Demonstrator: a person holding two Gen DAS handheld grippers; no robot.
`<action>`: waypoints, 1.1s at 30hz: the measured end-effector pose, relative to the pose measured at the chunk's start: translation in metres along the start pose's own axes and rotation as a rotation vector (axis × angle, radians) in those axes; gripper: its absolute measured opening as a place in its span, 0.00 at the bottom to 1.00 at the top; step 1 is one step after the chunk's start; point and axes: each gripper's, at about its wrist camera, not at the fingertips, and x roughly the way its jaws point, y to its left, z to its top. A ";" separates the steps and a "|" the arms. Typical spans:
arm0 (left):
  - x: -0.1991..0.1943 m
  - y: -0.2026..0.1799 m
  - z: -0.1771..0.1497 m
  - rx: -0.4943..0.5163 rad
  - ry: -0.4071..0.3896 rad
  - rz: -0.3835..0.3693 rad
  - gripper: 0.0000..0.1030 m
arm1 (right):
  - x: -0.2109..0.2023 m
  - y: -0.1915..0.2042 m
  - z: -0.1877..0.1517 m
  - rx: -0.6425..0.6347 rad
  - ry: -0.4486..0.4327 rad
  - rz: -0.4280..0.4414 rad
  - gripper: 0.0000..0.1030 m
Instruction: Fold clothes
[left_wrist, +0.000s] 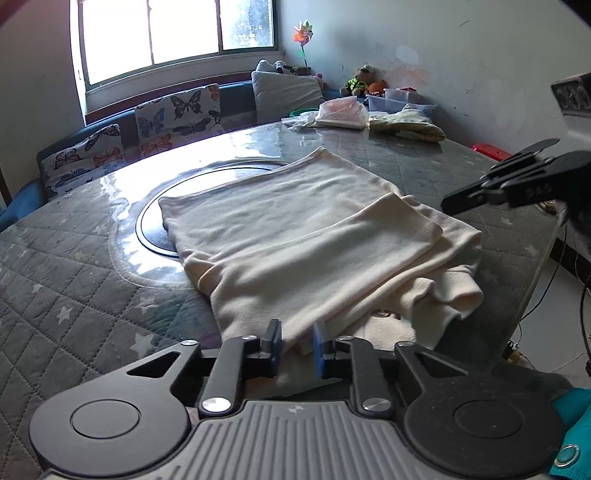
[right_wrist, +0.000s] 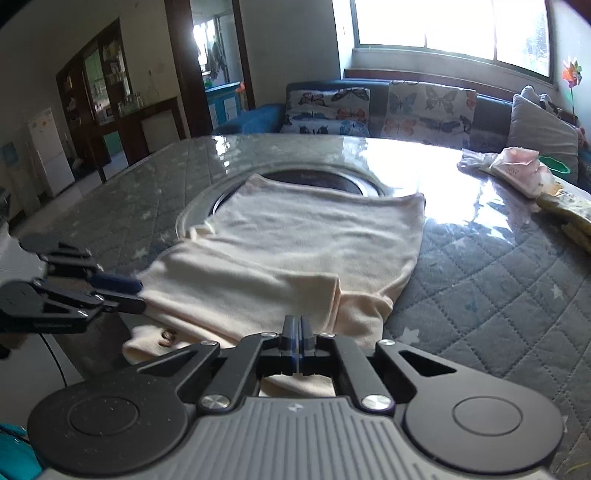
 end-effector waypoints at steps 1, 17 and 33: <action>-0.001 0.000 0.000 0.000 -0.003 -0.001 0.20 | 0.000 0.001 0.001 -0.010 0.007 0.001 0.00; 0.006 -0.006 0.002 0.062 -0.009 -0.003 0.07 | 0.024 -0.012 -0.014 0.079 0.046 -0.014 0.02; -0.007 0.001 -0.004 0.041 -0.029 -0.007 0.03 | 0.001 -0.010 -0.016 0.088 0.023 -0.013 0.02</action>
